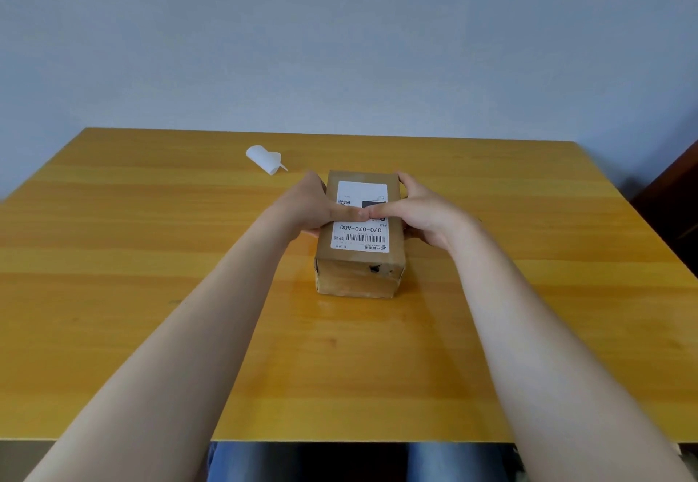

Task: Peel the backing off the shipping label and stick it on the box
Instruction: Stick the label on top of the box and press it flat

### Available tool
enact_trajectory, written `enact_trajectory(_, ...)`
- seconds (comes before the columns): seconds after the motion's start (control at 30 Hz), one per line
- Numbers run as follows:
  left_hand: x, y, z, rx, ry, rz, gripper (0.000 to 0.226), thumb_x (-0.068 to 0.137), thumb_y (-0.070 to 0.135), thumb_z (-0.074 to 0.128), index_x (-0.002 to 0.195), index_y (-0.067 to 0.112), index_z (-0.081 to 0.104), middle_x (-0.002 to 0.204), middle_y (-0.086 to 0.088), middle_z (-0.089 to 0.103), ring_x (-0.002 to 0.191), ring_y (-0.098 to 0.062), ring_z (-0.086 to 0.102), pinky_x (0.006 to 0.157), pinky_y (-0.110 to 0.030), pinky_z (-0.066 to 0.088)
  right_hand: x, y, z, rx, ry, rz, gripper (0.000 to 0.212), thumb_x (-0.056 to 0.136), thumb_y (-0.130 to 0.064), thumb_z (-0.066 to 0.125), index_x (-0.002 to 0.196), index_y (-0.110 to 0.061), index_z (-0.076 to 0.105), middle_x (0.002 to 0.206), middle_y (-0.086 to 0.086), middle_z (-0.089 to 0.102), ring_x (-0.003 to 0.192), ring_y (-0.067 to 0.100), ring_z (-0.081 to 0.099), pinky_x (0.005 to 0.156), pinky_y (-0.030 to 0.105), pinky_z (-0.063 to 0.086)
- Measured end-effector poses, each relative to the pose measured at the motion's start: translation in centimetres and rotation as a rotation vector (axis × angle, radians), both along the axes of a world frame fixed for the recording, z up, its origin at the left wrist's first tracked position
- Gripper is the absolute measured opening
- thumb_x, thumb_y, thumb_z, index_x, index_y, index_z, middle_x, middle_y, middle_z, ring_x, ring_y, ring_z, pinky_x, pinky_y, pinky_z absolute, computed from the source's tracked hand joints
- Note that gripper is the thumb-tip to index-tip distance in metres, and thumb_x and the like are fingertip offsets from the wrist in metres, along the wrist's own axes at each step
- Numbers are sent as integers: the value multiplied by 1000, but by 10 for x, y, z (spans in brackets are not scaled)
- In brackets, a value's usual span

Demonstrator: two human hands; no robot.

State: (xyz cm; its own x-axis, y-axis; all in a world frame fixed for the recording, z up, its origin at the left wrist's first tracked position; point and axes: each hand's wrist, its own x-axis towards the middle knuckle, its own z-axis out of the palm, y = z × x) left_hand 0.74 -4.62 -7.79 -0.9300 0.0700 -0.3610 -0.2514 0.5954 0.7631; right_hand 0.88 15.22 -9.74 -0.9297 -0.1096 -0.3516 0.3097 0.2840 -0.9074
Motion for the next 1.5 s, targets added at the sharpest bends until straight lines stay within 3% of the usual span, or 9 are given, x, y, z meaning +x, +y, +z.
enact_trajectory(0.17, -1, 4, -6, 18, 56, 54, 75, 73, 44, 93, 123, 9, 49, 100, 0, 69, 79, -9, 69, 55, -26, 53, -2, -4, -5, 39, 32, -52, 81, 81, -23, 90, 147, -30, 44, 117, 0, 76, 102, 25, 77, 95, 53, 62)
enact_trajectory(0.43, -6, 7, -8, -3, 88, 121, 63, 79, 51, 86, 112, 10, 51, 100, -4, 71, 79, -13, 69, 57, -32, 56, -3, -11, -5, 64, 58, -124, 65, 89, -37, 83, 140, -28, 42, 108, -1, 74, 91, 19, 76, 81, 42, 64)
enact_trajectory(0.53, -10, 10, -8, -55, 108, 128, 51, 83, 52, 82, 94, 13, 51, 89, -1, 70, 81, -20, 73, 71, -40, 64, -8, -13, -6, 103, 74, -143, 59, 96, -40, 74, 140, -25, 38, 102, -5, 70, 82, 14, 71, 69, 33, 58)
enact_trajectory(0.67, -13, 14, -6, -112, 112, 144, 48, 87, 55, 76, 84, 17, 47, 78, 1, 68, 74, -24, 75, 60, -34, 61, -17, -14, -8, 113, 88, -168, 45, 103, -41, 64, 135, -22, 39, 106, 1, 67, 77, 13, 66, 59, 28, 48)
enact_trajectory(0.83, -21, 13, -6, -128, 105, 146, 50, 88, 61, 70, 87, 15, 51, 81, 0, 70, 80, -32, 78, 76, -43, 66, -23, -14, -11, 117, 104, -181, 39, 107, -42, 53, 139, -21, 42, 107, 5, 69, 78, 17, 65, 59, 29, 48)
enact_trajectory(0.93, -24, 12, -7, -104, 115, 160, 47, 91, 59, 67, 85, 16, 49, 83, -2, 70, 80, -34, 78, 79, -46, 66, -24, -13, -12, 97, 102, -176, 29, 111, -38, 47, 135, -22, 45, 97, 3, 66, 73, 16, 63, 56, 28, 46)
enact_trajectory(1.17, -10, 9, -4, 4, 92, 175, 40, 100, 47, 62, 83, 14, 48, 83, -5, 71, 88, -35, 77, 74, -45, 66, -18, -8, -8, 69, 61, -147, 37, 107, -42, 56, 138, -21, 52, 110, 2, 73, 85, 17, 70, 69, 32, 56)
enact_trajectory(1.27, -4, 10, -2, 12, 80, 138, 42, 92, 49, 73, 89, 15, 49, 92, -5, 73, 83, -25, 75, 63, -37, 62, -9, -5, -9, 60, 40, -111, 43, 98, -42, 71, 135, -26, 56, 111, 0, 78, 93, 21, 76, 73, 36, 60)
enact_trajectory(1.5, 7, 6, -3, 27, 97, 81, 47, 84, 43, 85, 100, 9, 57, 89, -3, 75, 70, -10, 72, 43, -22, 54, 4, 3, -9, 48, 52, -17, 50, 80, -36, 90, 123, -32, 66, 108, -4, 82, 101, 22, 79, 96, 53, 62)
